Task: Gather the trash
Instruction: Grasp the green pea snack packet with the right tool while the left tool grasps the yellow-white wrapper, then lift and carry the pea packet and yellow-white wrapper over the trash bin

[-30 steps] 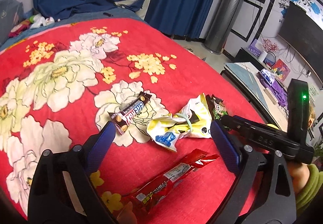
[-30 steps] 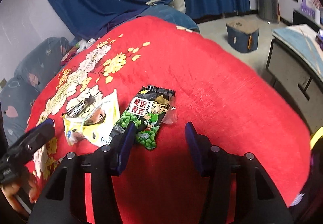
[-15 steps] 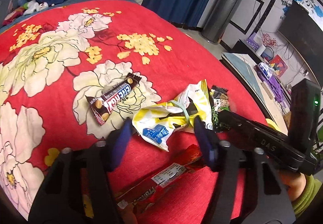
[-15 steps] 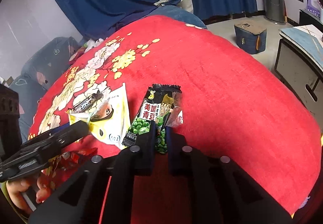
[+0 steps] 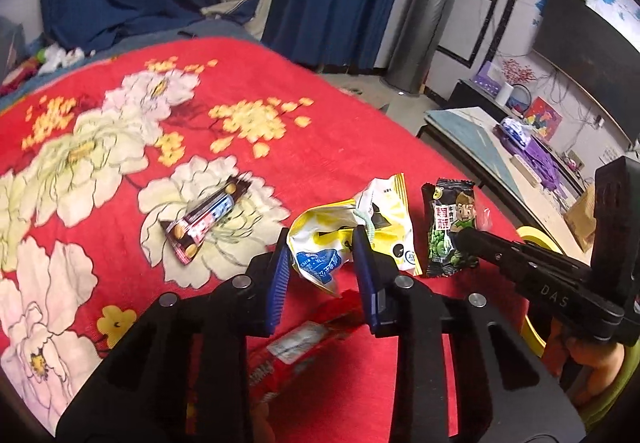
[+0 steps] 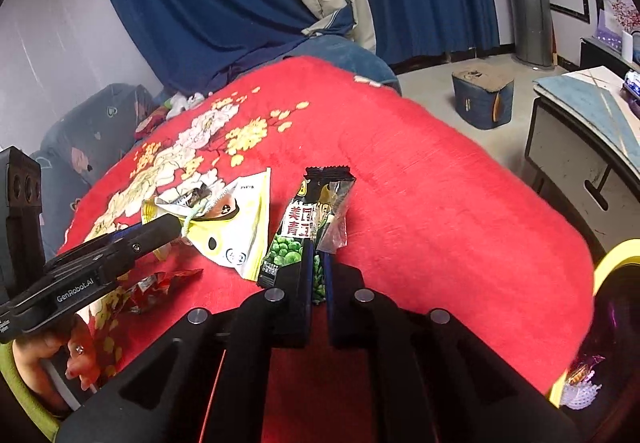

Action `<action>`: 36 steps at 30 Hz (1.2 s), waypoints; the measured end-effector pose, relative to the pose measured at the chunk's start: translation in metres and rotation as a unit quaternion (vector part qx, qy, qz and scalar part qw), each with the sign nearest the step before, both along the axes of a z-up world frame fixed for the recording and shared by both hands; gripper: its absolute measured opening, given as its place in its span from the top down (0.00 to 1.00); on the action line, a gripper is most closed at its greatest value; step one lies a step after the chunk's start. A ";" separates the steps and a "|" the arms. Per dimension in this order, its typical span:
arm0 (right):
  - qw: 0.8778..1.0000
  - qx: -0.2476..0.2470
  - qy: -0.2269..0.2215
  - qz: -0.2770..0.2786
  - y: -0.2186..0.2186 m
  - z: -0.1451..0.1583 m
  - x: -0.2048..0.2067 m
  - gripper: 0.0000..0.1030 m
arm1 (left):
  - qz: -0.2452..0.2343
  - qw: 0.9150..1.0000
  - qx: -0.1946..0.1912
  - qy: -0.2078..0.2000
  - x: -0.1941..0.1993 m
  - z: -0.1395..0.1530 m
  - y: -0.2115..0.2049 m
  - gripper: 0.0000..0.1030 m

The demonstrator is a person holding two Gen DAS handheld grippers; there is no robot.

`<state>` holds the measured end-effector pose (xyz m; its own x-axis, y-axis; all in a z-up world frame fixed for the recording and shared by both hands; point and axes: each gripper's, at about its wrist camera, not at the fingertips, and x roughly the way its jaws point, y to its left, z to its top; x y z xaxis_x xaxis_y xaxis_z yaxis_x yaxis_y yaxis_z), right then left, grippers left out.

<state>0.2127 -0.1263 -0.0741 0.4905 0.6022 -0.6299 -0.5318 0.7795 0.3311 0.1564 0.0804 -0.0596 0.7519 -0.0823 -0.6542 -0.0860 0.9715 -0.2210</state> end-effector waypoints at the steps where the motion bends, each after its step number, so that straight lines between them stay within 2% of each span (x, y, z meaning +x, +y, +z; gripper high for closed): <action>1: 1.000 0.003 -0.003 -0.003 -0.005 0.003 -0.002 0.95 | -0.003 1.000 -0.002 -0.004 -0.001 0.003 -0.002 0.77; 21: 0.996 0.018 -0.066 -0.064 -0.106 0.055 -0.022 0.95 | -0.090 0.994 0.014 -0.066 -0.018 0.047 -0.079 0.77; 36: 0.988 -0.003 -0.067 -0.141 -0.199 0.051 -0.044 0.95 | -0.175 0.982 0.026 -0.061 -0.014 0.041 -0.153 0.77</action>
<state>0.1689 -0.3251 -0.0228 0.7167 0.4270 -0.5513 -0.3324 0.9042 0.2681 0.1426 -0.0727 -0.0190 0.7561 -0.3188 -0.5715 0.2800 0.9470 -0.1578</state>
